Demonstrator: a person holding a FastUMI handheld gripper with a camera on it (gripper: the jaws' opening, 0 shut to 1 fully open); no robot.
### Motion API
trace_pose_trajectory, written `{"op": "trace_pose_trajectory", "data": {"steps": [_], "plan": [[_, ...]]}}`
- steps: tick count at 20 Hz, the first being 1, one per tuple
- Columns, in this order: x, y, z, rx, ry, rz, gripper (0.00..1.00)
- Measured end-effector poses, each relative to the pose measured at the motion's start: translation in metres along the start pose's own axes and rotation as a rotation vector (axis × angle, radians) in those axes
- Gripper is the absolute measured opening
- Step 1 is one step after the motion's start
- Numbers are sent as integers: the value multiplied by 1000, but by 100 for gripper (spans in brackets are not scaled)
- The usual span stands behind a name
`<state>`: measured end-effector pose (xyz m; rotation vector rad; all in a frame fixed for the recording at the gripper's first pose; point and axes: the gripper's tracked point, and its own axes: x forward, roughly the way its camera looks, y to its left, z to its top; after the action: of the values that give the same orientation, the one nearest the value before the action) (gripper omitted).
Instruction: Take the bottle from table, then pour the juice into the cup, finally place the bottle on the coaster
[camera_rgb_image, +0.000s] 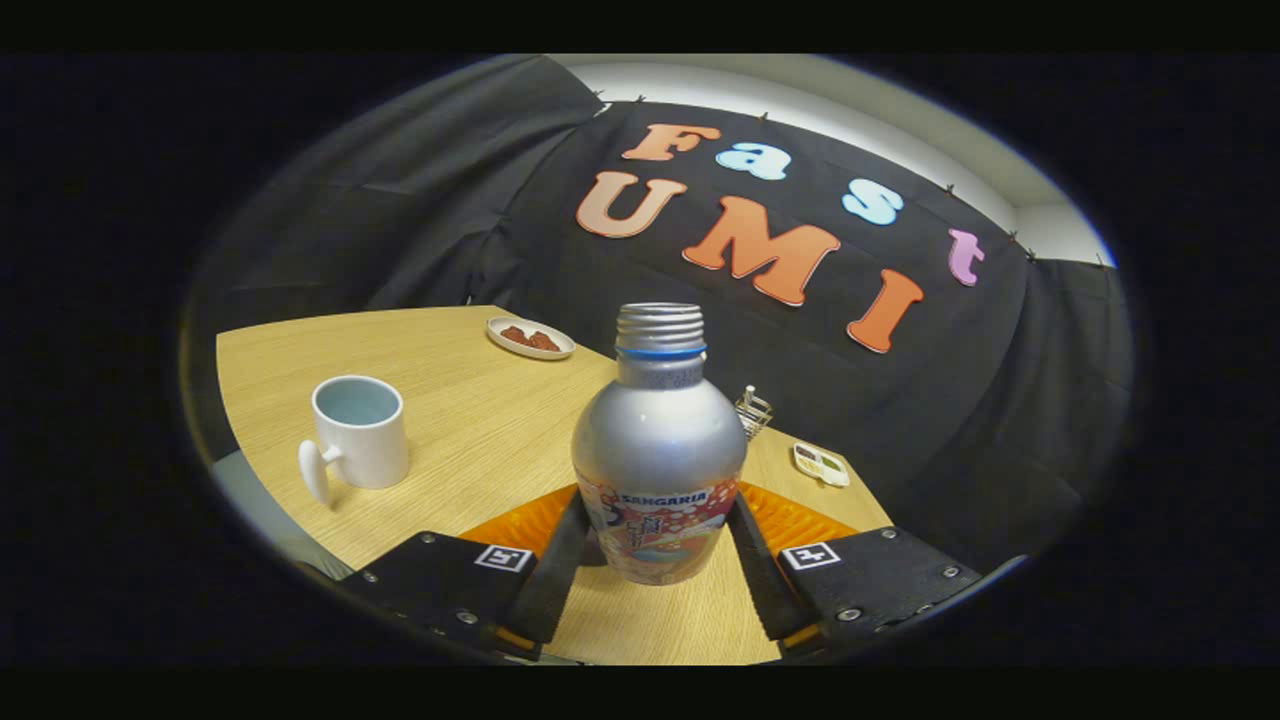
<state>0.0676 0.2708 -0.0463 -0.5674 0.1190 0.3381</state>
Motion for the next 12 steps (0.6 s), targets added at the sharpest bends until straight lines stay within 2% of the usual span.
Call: {"op": "trace_pose_trajectory", "data": {"steps": [5,12], "plan": [[2,19,12,-88,-6,13,76],[7,40,26,-310,-7,-21,76]]}}
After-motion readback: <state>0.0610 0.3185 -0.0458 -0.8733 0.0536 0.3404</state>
